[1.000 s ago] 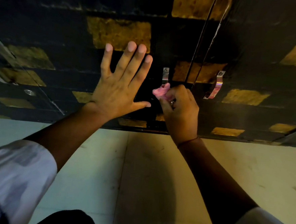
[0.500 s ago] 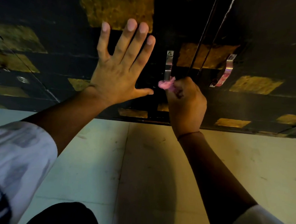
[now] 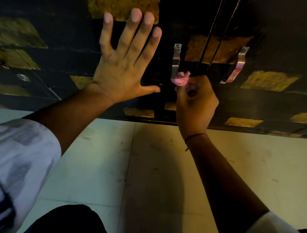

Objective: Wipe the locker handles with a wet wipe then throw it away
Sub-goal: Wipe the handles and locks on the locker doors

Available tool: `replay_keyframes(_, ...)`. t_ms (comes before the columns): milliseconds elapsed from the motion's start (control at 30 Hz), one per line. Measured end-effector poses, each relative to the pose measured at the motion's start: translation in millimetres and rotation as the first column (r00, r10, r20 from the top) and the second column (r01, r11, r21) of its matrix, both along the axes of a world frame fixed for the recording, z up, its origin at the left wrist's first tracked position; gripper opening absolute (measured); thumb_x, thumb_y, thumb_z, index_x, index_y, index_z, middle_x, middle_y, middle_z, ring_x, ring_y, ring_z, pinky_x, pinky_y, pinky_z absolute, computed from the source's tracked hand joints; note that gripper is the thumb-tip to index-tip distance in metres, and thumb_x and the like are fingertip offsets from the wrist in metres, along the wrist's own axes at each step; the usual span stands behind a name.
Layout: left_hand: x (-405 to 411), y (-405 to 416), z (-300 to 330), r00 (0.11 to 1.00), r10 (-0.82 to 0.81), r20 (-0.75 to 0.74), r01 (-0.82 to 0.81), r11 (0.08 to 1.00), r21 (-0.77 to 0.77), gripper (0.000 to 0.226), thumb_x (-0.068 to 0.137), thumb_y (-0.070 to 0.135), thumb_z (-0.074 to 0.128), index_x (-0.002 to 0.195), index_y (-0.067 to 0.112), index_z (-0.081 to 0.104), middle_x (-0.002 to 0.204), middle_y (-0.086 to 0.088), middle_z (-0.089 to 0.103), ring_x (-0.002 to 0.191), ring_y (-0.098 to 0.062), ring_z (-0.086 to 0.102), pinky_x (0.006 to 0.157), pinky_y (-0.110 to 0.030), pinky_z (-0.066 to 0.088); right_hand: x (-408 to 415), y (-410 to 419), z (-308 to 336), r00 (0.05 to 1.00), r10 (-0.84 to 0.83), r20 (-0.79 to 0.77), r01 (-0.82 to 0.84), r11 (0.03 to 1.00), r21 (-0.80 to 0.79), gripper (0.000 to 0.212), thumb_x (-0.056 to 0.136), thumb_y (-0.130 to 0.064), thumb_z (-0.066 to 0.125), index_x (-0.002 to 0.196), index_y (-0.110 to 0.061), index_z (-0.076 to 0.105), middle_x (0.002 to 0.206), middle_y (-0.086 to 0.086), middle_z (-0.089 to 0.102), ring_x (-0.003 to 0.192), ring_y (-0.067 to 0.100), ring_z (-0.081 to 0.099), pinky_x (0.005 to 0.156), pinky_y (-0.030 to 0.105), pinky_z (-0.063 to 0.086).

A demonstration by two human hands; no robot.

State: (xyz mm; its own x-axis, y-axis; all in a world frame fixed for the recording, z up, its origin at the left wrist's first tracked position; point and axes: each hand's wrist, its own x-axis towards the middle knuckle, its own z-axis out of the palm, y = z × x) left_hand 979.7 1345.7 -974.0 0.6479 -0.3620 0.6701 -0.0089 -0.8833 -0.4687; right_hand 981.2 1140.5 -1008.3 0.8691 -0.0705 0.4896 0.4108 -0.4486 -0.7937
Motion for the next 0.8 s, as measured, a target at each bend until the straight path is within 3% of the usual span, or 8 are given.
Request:
replay_keyframes(167,-1,0,1,0.999,-0.035,-0.022,0.035,0.999,-0.029,0.128,0.085,0.087,0.044,0.152,0.009,-0.032,0.158,-0.017,0.002,0.151,-0.038,-0.004,0.114,-0.058,-0.027,-2,-1,15,1.0,-0.009,0.029,0.007,0.997,0.075,0.013,0.093,-0.03,0.068,0.096,-0.016,0.068,0.083,-0.008,0.068,0.073,0.005,0.063,0.062,0.029,0.054)
replay_keyframes(267,-2,-3,0,0.999,-0.022,-0.037,0.022,1.0,-0.017,0.13,0.084,0.088,0.044,0.152,0.006,-0.031,0.157,-0.02,0.003,0.145,-0.042,0.009,0.116,-0.072,-0.003,-3,2,27,0.992,0.076,0.097,-0.077,0.997,0.017,0.013,0.097,-0.017,0.062,0.106,-0.01,0.068,0.091,0.0,0.069,0.079,0.01,0.065,0.067,0.02,0.051)
replay_keyframes(333,-5,-5,2,0.999,-0.015,-0.047,0.014,1.0,-0.022,0.131,0.084,0.087,0.045,0.153,0.005,-0.03,0.157,-0.022,0.004,0.145,-0.043,0.01,0.112,-0.076,0.014,-3,1,26,0.988,0.13,0.086,-0.127,0.991,-0.047,0.015,0.098,-0.014,0.056,0.109,-0.009,0.066,0.093,0.003,0.067,0.081,0.014,0.064,0.067,0.028,0.053)
replay_keyframes(400,-6,-7,2,0.999,-0.002,-0.053,0.001,1.0,-0.018,0.131,0.084,0.086,0.047,0.153,0.006,-0.03,0.158,-0.022,0.003,0.147,-0.043,0.006,0.113,-0.076,0.009,-2,-5,26,0.983,0.167,0.07,-0.158,0.98,-0.123,0.018,0.098,-0.012,0.051,0.11,-0.007,0.064,0.095,0.006,0.064,0.082,0.016,0.06,0.066,0.035,0.052)
replay_keyframes(500,-6,-6,1,0.998,-0.013,-0.06,0.01,0.999,-0.045,0.129,0.085,0.084,0.049,0.154,0.008,-0.03,0.159,-0.018,-0.001,0.153,-0.035,-0.025,0.116,-0.065,-0.018,-6,-4,35,0.974,0.183,0.136,-0.168,0.979,-0.116,0.023,0.099,-0.009,0.049,0.118,-0.004,0.062,0.103,0.009,0.063,0.091,0.015,0.058,0.074,0.023,0.049)
replay_keyframes(600,-6,-7,2,0.999,-0.002,-0.052,0.0,0.999,-0.04,0.13,0.085,0.082,0.051,0.154,0.006,-0.03,0.159,-0.019,0.001,0.153,-0.039,-0.01,0.116,-0.073,0.0,-12,10,49,0.966,0.143,0.214,-0.134,0.989,-0.056,0.025,0.101,-0.014,0.047,0.117,-0.002,0.063,0.109,0.013,0.06,0.096,0.013,0.054,0.079,0.011,0.041)
replay_keyframes(667,-8,-8,3,0.999,0.012,-0.039,-0.012,1.0,-0.015,0.13,0.085,0.082,0.049,0.153,0.005,-0.029,0.158,-0.021,0.005,0.147,-0.041,0.007,0.111,-0.075,0.016,-10,16,52,0.961,0.137,0.239,-0.132,0.991,-0.039,0.023,0.102,-0.017,0.05,0.111,-0.003,0.066,0.106,0.01,0.064,0.098,0.015,0.056,0.08,0.02,0.046)
replay_keyframes(800,-7,-8,3,0.999,0.024,-0.041,-0.025,0.999,-0.022,0.128,0.085,0.083,0.046,0.153,0.005,-0.03,0.158,-0.021,0.003,0.153,-0.038,-0.011,0.112,-0.073,0.014,-2,12,56,0.957,0.156,0.245,-0.154,0.988,-0.026,0.012,0.097,-0.014,0.059,0.102,-0.007,0.069,0.097,0.005,0.067,0.091,0.016,0.062,0.076,0.031,0.052)
